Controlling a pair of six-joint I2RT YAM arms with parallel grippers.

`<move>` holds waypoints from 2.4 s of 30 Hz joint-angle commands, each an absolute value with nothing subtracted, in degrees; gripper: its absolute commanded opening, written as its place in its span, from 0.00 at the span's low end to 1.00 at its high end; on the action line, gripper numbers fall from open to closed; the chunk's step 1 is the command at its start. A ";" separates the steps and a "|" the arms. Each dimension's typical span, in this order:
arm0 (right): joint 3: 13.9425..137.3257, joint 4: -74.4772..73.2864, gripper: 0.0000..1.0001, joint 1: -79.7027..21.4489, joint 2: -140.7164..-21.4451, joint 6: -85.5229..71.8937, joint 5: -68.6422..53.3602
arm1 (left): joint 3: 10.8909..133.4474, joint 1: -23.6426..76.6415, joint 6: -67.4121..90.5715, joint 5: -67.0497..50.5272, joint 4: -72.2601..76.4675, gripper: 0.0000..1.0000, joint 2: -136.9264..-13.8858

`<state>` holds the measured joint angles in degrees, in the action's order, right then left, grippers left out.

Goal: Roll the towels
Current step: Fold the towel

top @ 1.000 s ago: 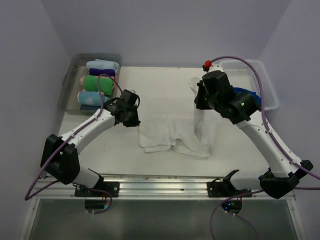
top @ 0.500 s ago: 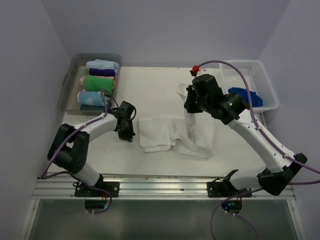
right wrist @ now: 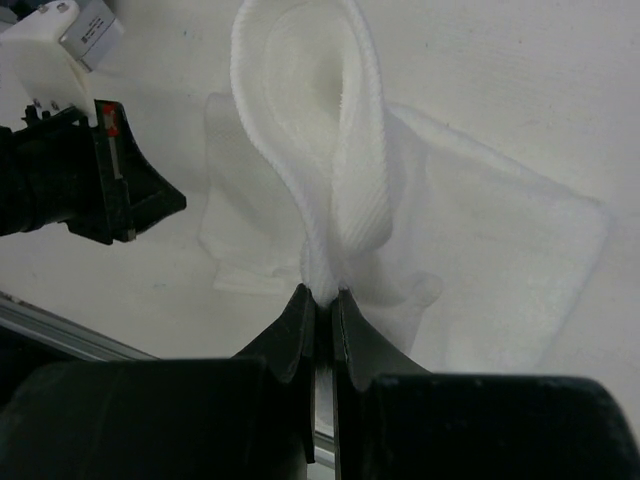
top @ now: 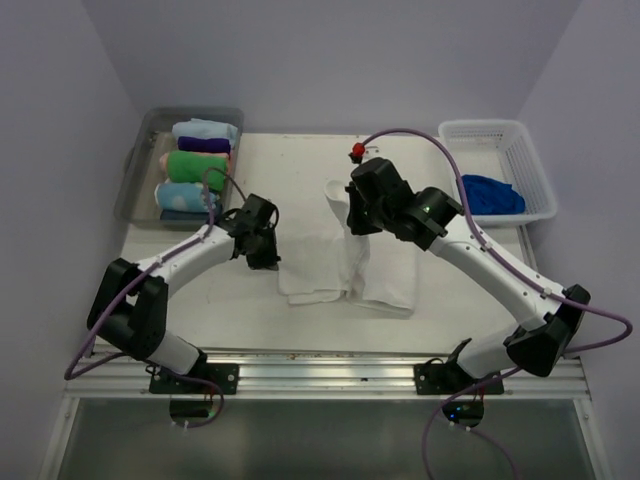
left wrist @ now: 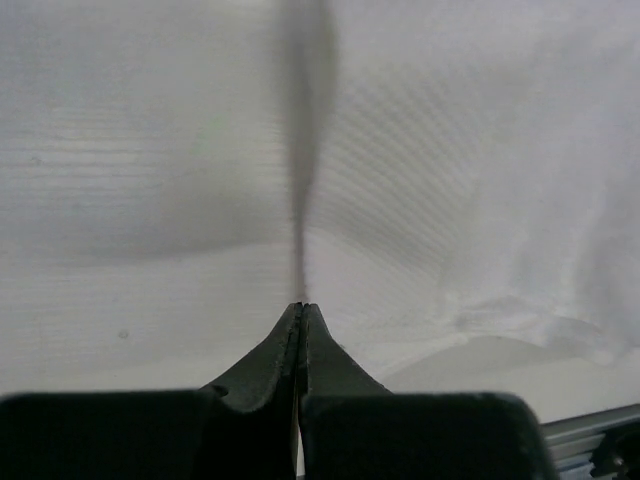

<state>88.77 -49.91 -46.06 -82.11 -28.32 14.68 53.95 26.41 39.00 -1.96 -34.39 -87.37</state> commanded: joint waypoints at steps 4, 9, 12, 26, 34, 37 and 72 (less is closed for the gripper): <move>87.80 -48.07 0.00 -45.97 -79.28 -30.50 18.28 | 57.32 34.54 42.36 -9.64 -26.57 0.00 -89.98; 88.15 -49.57 0.00 -45.88 -77.96 -30.41 19.68 | 55.28 34.98 43.60 -11.17 -23.90 0.00 -97.28; 88.85 -50.45 0.00 -45.88 -77.26 -29.89 20.13 | 57.03 34.98 41.76 -6.78 -30.12 0.00 -98.09; 89.03 -50.36 0.00 -45.97 -77.25 -28.13 19.26 | 60.55 29.71 35.95 6.07 -41.48 0.00 -93.43; 88.59 -47.38 0.00 -46.32 -78.66 -27.68 14.15 | 60.12 26.20 33.66 -2.11 -41.13 0.00 -85.08; 89.47 -46.23 0.00 -46.84 -80.15 -27.69 12.58 | 57.40 22.25 33.75 -2.98 -39.30 0.00 -86.22; 99.66 -32.35 0.25 -58.18 -113.55 -33.23 5.64 | 50.45 18.20 34.54 -5.89 -37.69 0.00 -84.82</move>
<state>96.16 -36.05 -57.43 -112.99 -33.10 9.02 50.30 19.86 35.31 -5.76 -35.38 -88.18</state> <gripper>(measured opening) 0.209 0.004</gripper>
